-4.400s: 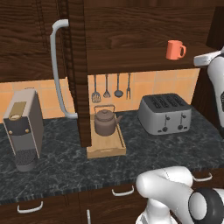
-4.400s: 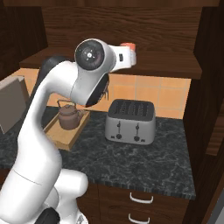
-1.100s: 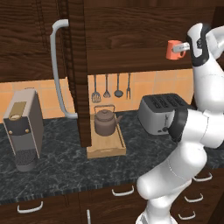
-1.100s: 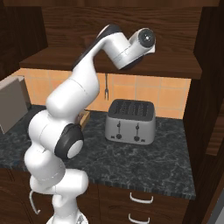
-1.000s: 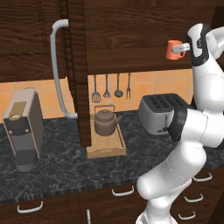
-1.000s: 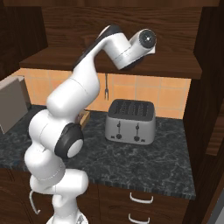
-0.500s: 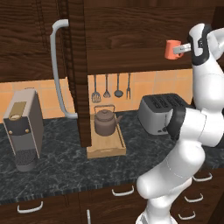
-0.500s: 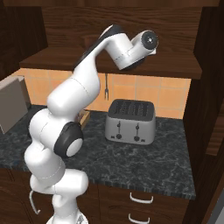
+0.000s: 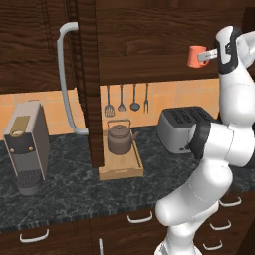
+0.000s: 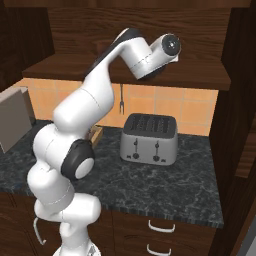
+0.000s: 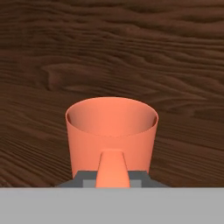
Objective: Pick the kettle from the counter and place it on the tray. Then pick the mug from the cabinet and place it on the tray. Then close the cabinet doors.
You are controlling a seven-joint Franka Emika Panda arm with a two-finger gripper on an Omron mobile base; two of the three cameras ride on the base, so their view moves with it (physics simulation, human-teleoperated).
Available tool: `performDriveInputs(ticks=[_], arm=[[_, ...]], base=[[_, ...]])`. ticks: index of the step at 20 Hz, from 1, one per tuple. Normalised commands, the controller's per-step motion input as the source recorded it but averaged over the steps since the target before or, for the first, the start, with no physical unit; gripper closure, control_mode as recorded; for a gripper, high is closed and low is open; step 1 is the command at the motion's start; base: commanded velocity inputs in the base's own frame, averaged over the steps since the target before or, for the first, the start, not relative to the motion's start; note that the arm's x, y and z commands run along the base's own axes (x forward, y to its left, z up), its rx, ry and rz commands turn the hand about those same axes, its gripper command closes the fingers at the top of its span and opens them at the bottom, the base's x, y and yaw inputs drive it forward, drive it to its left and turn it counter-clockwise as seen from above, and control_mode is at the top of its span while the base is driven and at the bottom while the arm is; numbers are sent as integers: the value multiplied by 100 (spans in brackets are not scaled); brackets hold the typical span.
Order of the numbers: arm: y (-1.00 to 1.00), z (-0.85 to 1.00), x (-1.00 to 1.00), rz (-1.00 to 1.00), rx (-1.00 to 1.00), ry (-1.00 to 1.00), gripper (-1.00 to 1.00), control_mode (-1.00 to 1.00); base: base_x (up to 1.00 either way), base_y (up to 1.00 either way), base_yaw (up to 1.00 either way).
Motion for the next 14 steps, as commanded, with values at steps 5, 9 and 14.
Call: performDriveInputs(ticks=[5, 9, 14], arm=[[17, -3, -64, 0, 0, 0, 100, -100], [50, -6, -85, 2, 0, -1, 100, -100], [64, -19, -95, 5, 0, -11, 100, -100]], base=[[0, 0, 0], [0, 0, 0], [0, 0, 0]])
